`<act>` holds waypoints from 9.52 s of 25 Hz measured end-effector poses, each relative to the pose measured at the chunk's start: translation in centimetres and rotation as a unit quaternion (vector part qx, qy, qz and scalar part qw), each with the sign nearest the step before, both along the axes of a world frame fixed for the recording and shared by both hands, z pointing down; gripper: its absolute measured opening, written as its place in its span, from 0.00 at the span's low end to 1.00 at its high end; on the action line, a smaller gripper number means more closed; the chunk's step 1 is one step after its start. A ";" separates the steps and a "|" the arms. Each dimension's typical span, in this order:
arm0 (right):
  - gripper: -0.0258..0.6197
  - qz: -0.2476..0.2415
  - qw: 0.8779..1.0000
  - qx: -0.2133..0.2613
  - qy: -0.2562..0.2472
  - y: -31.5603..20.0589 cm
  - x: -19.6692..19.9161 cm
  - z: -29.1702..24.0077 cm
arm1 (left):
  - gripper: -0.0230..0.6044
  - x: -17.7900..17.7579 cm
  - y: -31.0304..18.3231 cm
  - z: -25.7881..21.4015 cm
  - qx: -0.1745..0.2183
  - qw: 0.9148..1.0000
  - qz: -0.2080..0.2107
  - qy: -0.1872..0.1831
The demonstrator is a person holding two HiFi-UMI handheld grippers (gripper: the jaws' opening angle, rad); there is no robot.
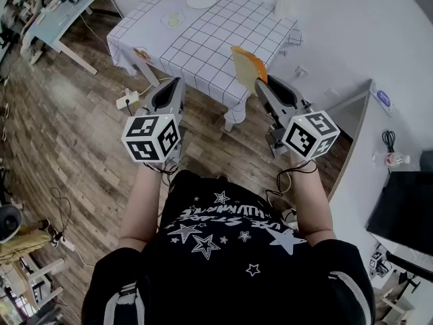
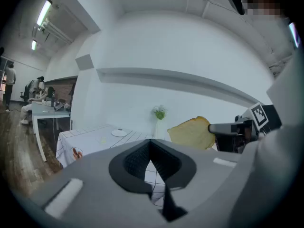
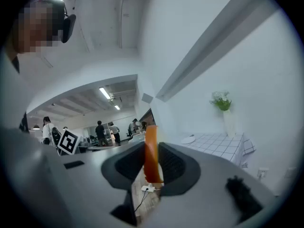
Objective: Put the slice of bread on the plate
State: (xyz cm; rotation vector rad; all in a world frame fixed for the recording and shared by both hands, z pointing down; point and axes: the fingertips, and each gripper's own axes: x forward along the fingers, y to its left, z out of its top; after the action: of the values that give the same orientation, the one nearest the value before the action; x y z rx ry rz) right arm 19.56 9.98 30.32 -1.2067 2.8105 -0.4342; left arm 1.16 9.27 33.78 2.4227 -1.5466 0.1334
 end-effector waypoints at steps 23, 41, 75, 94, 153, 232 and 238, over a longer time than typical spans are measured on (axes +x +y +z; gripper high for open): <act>0.19 -0.005 1.000 -0.017 -0.015 0.5 0.0 0.6 | 0.05 -0.9 1.2 -0.7 0.002 1.000 -0.013 -0.009; 0.20 -0.002 0.999 -0.042 -0.025 -0.1 0.9 2.6 | 0.05 -0.8 1.2 0.5 -0.006 1.000 -0.023 -0.012; 0.20 0.048 0.997 -0.056 0.003 -19.6 -12.3 2.2 | 0.05 -15.7 -19.2 1.0 -0.006 0.999 0.001 0.038; 0.20 0.093 0.992 -0.077 0.033 -24.0 -16.4 3.7 | 0.05 -18.9 -25.7 2.9 -0.030 0.996 0.061 0.057; 0.20 0.184 0.969 -0.112 0.119 -50.3 -17.8 10.7 | 0.05 -19.3 -53.6 6.3 -0.087 0.981 0.170 0.023; 0.10 0.165 0.924 -0.032 0.344 -39.5 -10.3 15.2 | 0.05 -9.2 -42.4 7.6 -0.111 0.970 0.214 0.027; 0.07 0.153 0.939 -0.020 0.307 -36.0 -7.6 14.4 | 0.05 -6.3 -38.6 6.7 -0.102 0.974 0.204 0.016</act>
State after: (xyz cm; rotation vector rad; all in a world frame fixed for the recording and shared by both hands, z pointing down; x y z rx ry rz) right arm 11.98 -26.07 44.70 -2.0525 2.9896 -0.0977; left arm -5.16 -29.36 40.50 2.5240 -0.9488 0.3131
